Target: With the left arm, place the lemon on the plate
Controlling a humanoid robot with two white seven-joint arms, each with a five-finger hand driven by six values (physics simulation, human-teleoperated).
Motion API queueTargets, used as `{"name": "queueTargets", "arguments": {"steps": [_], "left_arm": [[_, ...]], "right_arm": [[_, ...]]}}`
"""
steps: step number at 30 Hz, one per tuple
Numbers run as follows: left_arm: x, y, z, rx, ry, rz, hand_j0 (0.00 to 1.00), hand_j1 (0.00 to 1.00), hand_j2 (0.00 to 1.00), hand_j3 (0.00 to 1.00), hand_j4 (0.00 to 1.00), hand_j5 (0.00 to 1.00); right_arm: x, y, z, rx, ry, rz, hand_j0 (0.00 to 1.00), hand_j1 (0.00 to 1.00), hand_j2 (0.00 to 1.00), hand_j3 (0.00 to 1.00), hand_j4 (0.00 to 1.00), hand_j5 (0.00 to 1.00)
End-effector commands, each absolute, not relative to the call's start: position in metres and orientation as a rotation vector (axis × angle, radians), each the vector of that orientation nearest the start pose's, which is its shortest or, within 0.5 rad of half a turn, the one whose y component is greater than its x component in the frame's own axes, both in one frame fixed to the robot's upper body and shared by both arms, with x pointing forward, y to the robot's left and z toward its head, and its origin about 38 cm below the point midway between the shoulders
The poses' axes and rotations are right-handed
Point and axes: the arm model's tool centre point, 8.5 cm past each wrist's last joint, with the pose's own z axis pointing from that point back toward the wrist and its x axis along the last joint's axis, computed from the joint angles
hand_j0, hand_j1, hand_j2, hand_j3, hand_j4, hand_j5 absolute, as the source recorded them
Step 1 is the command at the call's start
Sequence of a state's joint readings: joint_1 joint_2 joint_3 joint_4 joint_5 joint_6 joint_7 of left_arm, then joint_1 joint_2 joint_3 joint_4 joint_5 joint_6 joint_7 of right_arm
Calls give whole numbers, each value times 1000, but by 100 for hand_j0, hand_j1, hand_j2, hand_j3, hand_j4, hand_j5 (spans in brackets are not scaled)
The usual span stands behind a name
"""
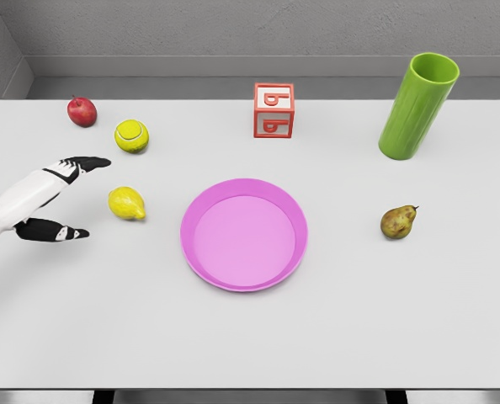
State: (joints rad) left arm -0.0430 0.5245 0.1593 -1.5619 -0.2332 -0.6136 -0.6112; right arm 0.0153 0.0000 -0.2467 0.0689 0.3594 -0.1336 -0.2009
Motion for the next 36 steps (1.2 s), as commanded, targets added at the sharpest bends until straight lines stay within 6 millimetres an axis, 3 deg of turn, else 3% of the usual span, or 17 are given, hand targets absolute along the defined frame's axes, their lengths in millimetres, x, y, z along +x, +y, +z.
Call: {"name": "queueTargets", "arguments": {"steps": [1,6,10,12,14,15,17,25,29,36], "left_arm": [[351,372,165,328,-1701,-1358,100,100,100,100,100,100],[351,373,165,333,-1694,-1363,100,100,100,100,100,100],[357,381,166,413,-1599,-1466,100,100,100,100,100,100],[366,380,177,441,-1521,-1618,100,100,100,100,100,100],[381,363,174,379,-1385,-1852,100,100,100,100,100,100],[389,357,183,377,-1380,-1899,100,100,100,100,100,100],[390,365,190,410,-1345,-1927,100,100,100,100,100,100],[405,350,187,444,-1287,-2022,100,100,100,100,100,100],[414,319,174,379,-1322,-2049,100,100,100,100,100,100],[416,321,173,385,-1305,-2052,98,98,98,98,98,98]], "right_arm": [[-17,-281,-258,-259,-60,107,100,100,100,100,100,100],[-17,-281,-258,-259,-59,110,100,100,100,100,100,100],[-17,-281,-258,-259,-59,110,100,100,100,100,100,100],[-17,-281,-258,-259,-59,110,100,100,100,100,100,100],[-17,-281,-258,-259,-59,110,100,100,100,100,100,100],[-17,-281,-258,-259,-59,110,100,100,100,100,100,100],[-17,-281,-258,-259,-59,110,100,100,100,100,100,100],[-17,-281,-258,-259,-59,110,100,100,100,100,100,100],[-17,-281,-258,-259,-59,110,100,100,100,100,100,100],[-17,-281,-258,-259,-59,110,100,100,100,100,100,100]]}}
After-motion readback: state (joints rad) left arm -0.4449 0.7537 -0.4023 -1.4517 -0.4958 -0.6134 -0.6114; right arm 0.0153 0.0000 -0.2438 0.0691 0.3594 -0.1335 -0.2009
